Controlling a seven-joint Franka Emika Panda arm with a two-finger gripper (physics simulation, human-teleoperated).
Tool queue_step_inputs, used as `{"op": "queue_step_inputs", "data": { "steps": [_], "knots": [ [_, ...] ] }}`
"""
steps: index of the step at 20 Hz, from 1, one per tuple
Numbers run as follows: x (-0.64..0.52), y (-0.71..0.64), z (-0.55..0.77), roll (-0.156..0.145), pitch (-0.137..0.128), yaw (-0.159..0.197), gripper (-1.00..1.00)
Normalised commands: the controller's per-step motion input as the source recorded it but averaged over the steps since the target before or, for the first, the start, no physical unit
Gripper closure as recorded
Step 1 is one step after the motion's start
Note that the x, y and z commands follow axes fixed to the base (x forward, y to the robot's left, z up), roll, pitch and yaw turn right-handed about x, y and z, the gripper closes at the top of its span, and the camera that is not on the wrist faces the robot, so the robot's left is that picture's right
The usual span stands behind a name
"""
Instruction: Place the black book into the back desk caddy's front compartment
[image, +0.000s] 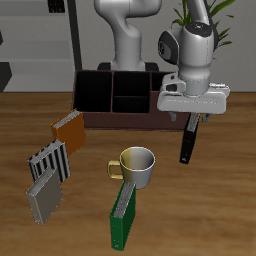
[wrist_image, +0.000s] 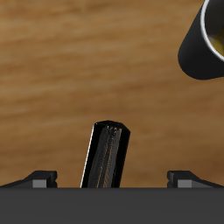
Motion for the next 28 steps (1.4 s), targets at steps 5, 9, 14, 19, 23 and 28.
{"op": "queue_step_inputs", "data": {
  "steps": [5,9,14,19,23,28],
  "knots": [
    [0.03,0.02,-0.23,-0.006,0.038,-0.017,-1.0],
    [0.0,0.01,-0.17,0.012,0.016,0.006,-1.0],
    [-0.01,0.04,-0.18,0.025,0.022,0.01,1.0],
    [0.0,-0.02,0.06,0.009,-0.012,0.01,1.0],
    [0.02,-0.1,0.21,0.01,-0.021,0.014,1.0],
    [0.04,-0.18,0.52,0.016,-0.052,0.047,1.0]
  ]
}}
